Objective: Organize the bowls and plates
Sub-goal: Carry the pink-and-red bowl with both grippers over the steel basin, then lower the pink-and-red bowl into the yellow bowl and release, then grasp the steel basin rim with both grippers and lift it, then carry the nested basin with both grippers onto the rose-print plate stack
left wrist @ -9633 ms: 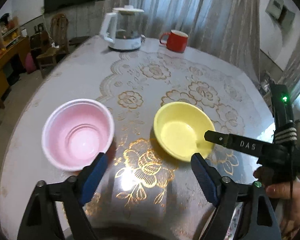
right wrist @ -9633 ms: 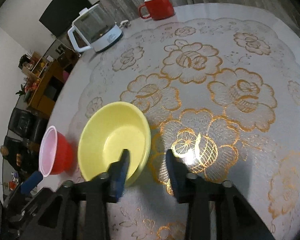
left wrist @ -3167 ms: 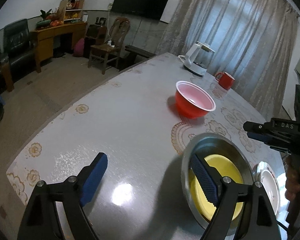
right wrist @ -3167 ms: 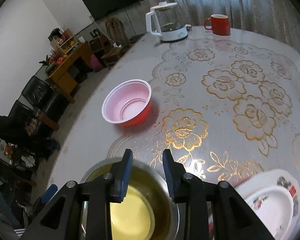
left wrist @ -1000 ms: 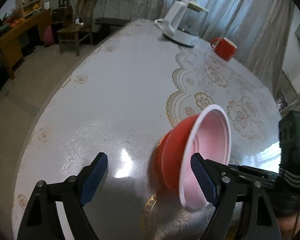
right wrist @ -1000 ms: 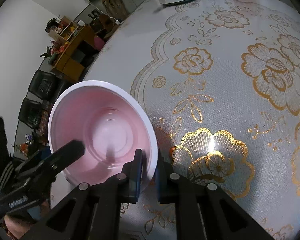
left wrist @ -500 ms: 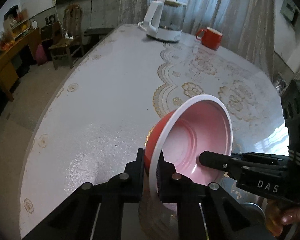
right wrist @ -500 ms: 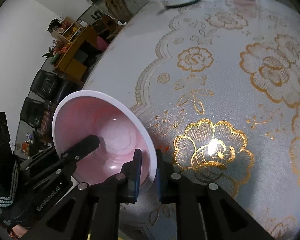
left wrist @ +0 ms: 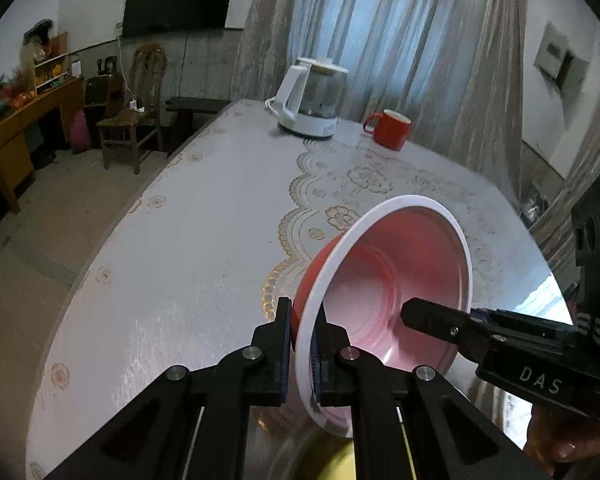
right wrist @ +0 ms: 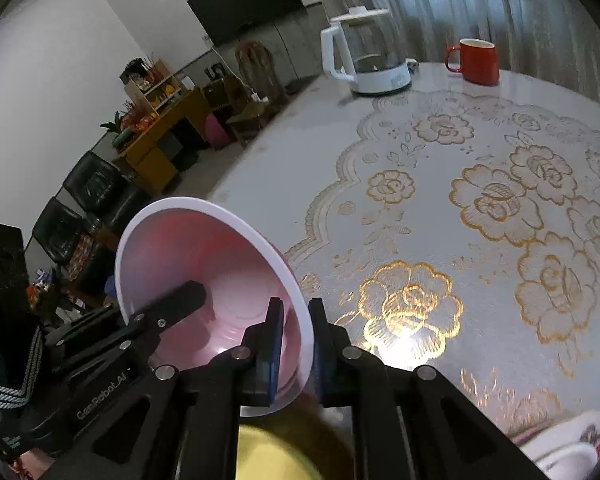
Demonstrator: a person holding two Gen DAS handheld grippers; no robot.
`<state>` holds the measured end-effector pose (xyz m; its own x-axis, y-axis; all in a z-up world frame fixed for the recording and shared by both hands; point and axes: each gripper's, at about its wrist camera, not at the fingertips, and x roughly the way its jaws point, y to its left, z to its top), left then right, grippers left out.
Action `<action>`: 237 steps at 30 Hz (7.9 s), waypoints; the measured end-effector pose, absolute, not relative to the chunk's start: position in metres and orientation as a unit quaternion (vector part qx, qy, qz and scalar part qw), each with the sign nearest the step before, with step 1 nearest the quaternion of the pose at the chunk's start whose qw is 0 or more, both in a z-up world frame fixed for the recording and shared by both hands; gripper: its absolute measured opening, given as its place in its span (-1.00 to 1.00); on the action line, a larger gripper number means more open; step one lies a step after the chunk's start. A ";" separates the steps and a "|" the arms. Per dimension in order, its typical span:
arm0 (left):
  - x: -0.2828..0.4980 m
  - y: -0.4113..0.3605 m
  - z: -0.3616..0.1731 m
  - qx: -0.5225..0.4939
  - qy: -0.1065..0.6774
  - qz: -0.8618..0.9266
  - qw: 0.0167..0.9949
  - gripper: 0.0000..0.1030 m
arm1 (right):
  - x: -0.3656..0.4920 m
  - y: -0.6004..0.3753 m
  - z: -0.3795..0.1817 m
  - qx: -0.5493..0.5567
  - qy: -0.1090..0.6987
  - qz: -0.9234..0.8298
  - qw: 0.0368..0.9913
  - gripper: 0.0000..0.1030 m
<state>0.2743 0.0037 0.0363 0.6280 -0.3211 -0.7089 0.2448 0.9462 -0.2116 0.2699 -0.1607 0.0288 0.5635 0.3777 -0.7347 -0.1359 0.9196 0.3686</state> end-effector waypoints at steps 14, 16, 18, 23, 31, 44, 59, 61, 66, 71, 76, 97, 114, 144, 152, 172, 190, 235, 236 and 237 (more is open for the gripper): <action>0.202 0.022 0.043 -0.102 0.377 -0.171 0.905 -0.84 | 0.197 -0.149 0.047 0.154 0.410 0.157 0.885 -0.73; 0.191 0.026 0.043 -0.116 0.374 -0.173 0.904 -0.84 | 0.186 -0.147 0.049 0.154 0.401 0.155 0.890 -0.73; 0.181 0.027 0.044 -0.118 0.370 -0.172 0.905 -0.84 | 0.175 -0.144 0.049 0.153 0.393 0.153 0.894 -0.72; 0.161 0.026 0.043 -0.112 0.367 -0.173 0.907 -0.84 | 0.153 -0.146 0.042 0.178 0.390 0.156 0.890 -0.72; 0.140 0.022 0.033 -0.108 0.373 -0.177 0.905 -0.84 | 0.131 -0.152 0.029 0.205 0.400 0.147 0.881 -0.72; 0.124 0.017 0.030 -0.089 0.366 -0.165 0.912 -0.84 | 0.114 -0.154 0.021 0.209 0.407 0.143 0.878 -0.72; 0.119 0.014 0.021 -0.077 0.375 -0.160 0.910 -0.84 | 0.102 -0.153 0.014 0.213 0.415 0.140 0.874 -0.63; 0.120 0.013 0.018 -0.076 0.379 -0.161 0.908 -0.83 | 0.102 -0.154 0.013 0.214 0.416 0.138 0.873 -0.63; 0.125 0.009 0.011 -0.073 0.388 -0.159 0.905 -0.83 | 0.103 -0.156 0.010 0.216 0.418 0.132 0.872 -0.63; 0.128 0.006 0.009 -0.069 0.391 -0.160 0.904 -0.83 | 0.105 -0.159 0.006 0.221 0.422 0.126 0.870 -0.63; 0.131 0.002 0.006 -0.063 0.396 -0.159 0.902 -0.83 | 0.107 -0.161 0.004 0.222 0.424 0.123 0.869 -0.63; 0.131 0.040 0.011 -0.114 0.362 -0.099 0.920 0.37 | 0.120 -0.175 -0.006 0.227 0.427 0.093 0.870 -0.49; 0.131 0.079 -0.009 -0.178 0.384 -0.067 0.903 0.40 | 0.124 -0.199 0.017 0.210 0.412 0.064 0.884 -0.32; 0.142 0.073 -0.026 -0.186 0.419 -0.133 0.879 -0.13 | 0.187 -0.176 -0.015 0.117 0.497 0.097 0.854 -0.62; 0.140 0.097 -0.031 -0.238 0.414 -0.144 0.867 -0.13 | 0.190 -0.158 -0.028 0.130 0.507 0.113 0.845 -0.59; 0.133 0.090 -0.027 -0.212 0.398 -0.160 0.878 -0.27 | 0.182 -0.158 -0.033 0.150 0.482 0.104 0.857 -0.65; 0.123 0.077 -0.022 -0.175 0.364 -0.153 0.902 -0.67 | 0.181 -0.162 -0.035 0.182 0.479 0.105 0.852 -0.66; 0.095 -0.047 0.049 -0.108 0.322 -0.276 0.899 -0.67 | 0.072 -0.275 0.039 0.251 0.369 0.023 0.894 -0.66; 0.094 -0.052 0.049 -0.105 0.322 -0.279 0.899 -0.67 | 0.069 -0.280 0.039 0.254 0.368 0.018 0.894 -0.66; 0.094 -0.058 0.050 -0.101 0.322 -0.283 0.898 -0.67 | 0.066 -0.287 0.038 0.259 0.366 0.011 0.894 -0.66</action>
